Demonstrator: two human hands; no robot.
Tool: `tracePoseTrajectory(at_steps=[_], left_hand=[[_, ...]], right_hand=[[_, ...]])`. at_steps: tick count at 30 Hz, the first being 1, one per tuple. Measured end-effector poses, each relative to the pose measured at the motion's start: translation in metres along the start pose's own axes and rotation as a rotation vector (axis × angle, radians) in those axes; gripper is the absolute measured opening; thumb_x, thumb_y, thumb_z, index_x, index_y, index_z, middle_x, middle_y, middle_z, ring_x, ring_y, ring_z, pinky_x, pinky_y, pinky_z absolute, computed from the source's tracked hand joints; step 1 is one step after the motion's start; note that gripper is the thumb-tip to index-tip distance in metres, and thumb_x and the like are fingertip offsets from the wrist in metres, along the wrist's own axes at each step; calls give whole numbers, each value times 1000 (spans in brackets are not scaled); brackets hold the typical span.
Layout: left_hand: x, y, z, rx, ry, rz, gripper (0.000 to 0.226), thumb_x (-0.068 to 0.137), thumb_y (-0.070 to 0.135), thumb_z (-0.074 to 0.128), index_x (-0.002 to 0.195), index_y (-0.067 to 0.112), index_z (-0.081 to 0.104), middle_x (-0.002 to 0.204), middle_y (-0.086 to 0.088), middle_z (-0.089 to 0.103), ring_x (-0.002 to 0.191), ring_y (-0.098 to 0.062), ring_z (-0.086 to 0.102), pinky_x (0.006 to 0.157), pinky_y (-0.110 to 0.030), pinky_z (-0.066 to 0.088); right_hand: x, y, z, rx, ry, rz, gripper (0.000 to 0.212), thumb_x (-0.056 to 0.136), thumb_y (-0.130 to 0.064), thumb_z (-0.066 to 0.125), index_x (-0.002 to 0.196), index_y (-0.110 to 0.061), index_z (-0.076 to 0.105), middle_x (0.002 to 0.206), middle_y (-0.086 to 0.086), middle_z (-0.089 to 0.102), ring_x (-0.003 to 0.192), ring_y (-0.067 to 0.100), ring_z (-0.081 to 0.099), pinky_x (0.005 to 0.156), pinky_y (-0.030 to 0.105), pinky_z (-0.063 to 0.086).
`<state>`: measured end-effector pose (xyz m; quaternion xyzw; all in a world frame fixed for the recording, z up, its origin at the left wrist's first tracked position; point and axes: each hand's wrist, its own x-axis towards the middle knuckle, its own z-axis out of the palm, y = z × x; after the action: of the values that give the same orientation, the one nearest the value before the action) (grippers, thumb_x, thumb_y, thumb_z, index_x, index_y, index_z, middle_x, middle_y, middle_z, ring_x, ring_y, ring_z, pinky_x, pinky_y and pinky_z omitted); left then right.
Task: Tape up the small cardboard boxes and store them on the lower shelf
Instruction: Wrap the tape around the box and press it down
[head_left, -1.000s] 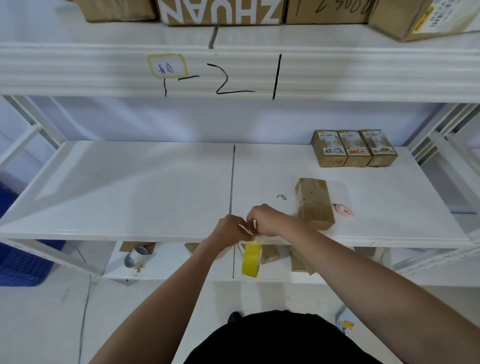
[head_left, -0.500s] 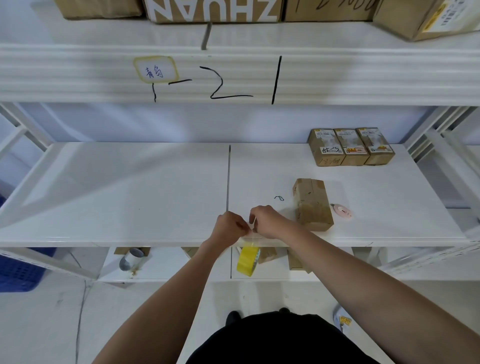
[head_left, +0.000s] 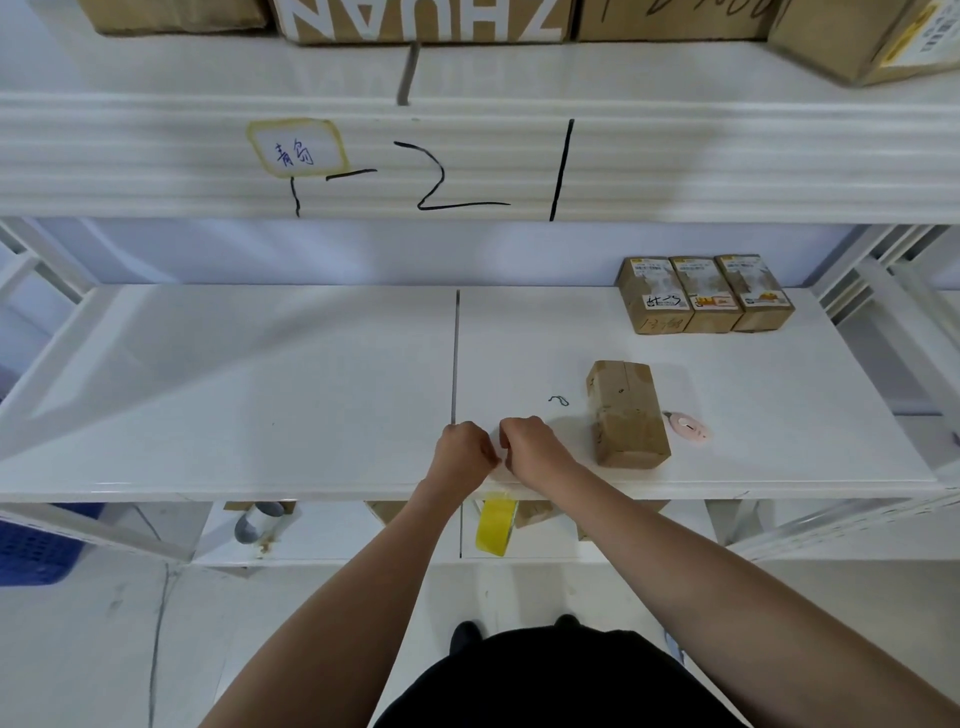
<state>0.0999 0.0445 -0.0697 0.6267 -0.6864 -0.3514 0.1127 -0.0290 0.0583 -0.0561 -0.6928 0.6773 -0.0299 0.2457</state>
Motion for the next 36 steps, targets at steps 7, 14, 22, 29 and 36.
tracePoseTrajectory(at_steps=[7,14,22,29,36], left_hand=[[7,-2,3,25,14,-34,9,79,3,74,85,7,69,90,-12,72,90,-28,65,75,-31,51],[15,-5,6,-12,26,-112,7,82,11,75,87,11,70,96,-9,73,91,-24,60,75,-26,43],[21,-4,4,7,18,-156,11,83,13,76,90,7,71,99,-9,72,102,-28,62,81,-29,49],[27,9,0,3,18,-163,20,80,20,83,85,12,65,87,-4,64,96,-27,64,82,-32,53],[41,57,13,-238,-12,-122,21,87,29,77,100,15,69,94,-5,72,79,-19,64,68,-25,51]], right_hand=[[6,7,6,-33,-12,32,19,90,1,57,108,-4,57,112,15,60,101,33,60,82,39,49],[8,15,6,42,9,64,21,87,-9,68,105,-8,58,108,12,63,97,30,60,77,35,48],[10,22,-15,137,126,-21,16,94,-15,63,107,-10,55,83,2,58,81,25,58,76,36,49],[9,41,-63,241,305,-43,15,96,-9,61,110,-11,57,73,3,63,65,18,60,64,34,51],[6,92,-101,338,469,154,14,95,-8,59,109,-11,60,77,0,64,71,18,62,64,28,46]])
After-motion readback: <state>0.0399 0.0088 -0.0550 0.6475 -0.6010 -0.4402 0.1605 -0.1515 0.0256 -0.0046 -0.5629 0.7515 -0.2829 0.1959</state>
